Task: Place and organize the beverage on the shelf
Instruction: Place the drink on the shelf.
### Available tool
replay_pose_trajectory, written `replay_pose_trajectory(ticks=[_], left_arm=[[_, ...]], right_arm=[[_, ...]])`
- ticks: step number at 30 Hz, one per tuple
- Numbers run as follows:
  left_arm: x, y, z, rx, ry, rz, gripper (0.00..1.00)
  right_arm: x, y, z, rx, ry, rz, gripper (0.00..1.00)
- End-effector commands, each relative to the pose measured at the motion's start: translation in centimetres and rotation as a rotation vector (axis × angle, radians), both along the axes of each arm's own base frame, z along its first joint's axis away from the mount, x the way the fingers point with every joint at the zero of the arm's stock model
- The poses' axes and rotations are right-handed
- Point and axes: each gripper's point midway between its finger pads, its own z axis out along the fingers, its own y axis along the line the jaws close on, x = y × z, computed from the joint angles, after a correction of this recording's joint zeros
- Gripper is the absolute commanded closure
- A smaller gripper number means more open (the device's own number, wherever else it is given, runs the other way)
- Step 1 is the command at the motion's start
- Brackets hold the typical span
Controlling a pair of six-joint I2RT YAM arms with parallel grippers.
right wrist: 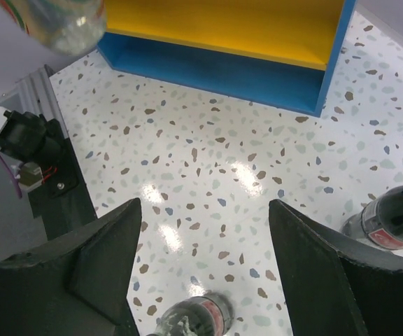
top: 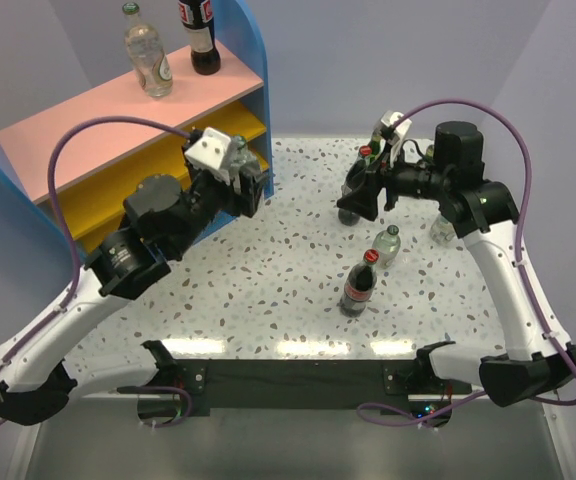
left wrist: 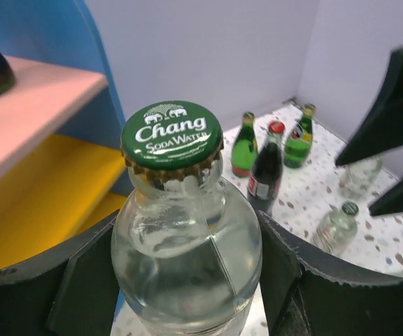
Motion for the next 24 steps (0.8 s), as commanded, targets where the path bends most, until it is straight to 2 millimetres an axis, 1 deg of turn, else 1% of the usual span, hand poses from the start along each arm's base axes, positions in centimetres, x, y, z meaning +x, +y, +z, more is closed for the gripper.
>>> replay_pose_trajectory(ticks=[1,2,3,4,5,6,8,9,11,12,14,15,17,18,20,21,23,24], left_arm=[[1.8,2.6,7.4,-0.075,-0.133,0.103,1.00],[2.2,2.6,7.8,-0.076,-0.132,0.095,1.00],[3.3,3.5,8.7,-0.075,-0.136,0.127,1.00],[3.7,3.8,9.1,-0.076,-0.139,0.141,1.00],[4.0,4.1,9.6,-0.076,-0.146,0.155,1.00],[4.4,4.4,10.7,-0.082,-0.164,0.173,1.00],[4.8,4.9,11.8,-0.083,-0.177,0.199,1.00],[5.2,5.3,13.1,-0.097,-0.193,0.220,1.00],[5.6,5.8,13.9,-0.096,-0.197,0.249,1.00],[6.0,6.2,14.9,-0.106,-0.209,0.270,1.00],[6.3,6.8,15.5,-0.111,-0.214,0.293,1.00],[6.7,7.6,16.2,-0.124,-0.224,0.317,1.00],[6.9,8.1,16.6,-0.142,-0.227,0.324,1.00],[7.2,8.7,17.3,-0.152,-0.236,0.340,1.00],[7.5,9.2,17.6,-0.157,-0.236,0.351,1.00],[7.7,9.9,18.2,-0.162,-0.248,0.369,1.00],[8.0,10.6,18.7,-0.167,-0.258,0.392,1.00],[8.4,11.4,19.4,-0.173,-0.272,0.416,1.00]], right_arm=[[-0.1,0.1,0.8,0.029,-0.017,0.008,0.23],[-0.2,0.1,0.8,0.029,-0.017,0.008,0.23],[-0.1,0.1,0.8,0.030,-0.014,0.008,0.23],[-0.2,0.0,0.8,0.030,-0.014,0.008,0.23],[-0.1,0.0,0.7,0.028,-0.010,0.005,0.23],[-0.2,0.0,0.6,0.028,-0.010,0.005,0.23],[-0.3,-0.1,0.4,0.026,-0.003,0.006,0.23],[-0.3,0.0,0.4,0.025,-0.002,0.008,0.23],[-0.3,-0.1,0.2,0.024,0.004,0.008,0.23],[-0.4,0.0,0.1,0.023,0.007,0.010,0.23],[-0.3,0.0,-0.1,0.023,0.013,0.009,0.23],[-0.3,0.0,-0.1,0.023,0.015,0.010,0.23],[-0.2,0.0,-0.1,0.024,0.017,0.008,0.23],[-0.1,0.0,-0.1,0.024,0.016,0.005,0.23],[0.0,-0.1,0.0,0.023,0.012,0.002,0.23],[0.0,0.0,-0.1,0.023,0.014,0.002,0.23],[0.0,0.1,0.1,0.031,0.018,0.008,0.23],[0.0,0.1,0.1,0.032,0.020,0.011,0.23]])
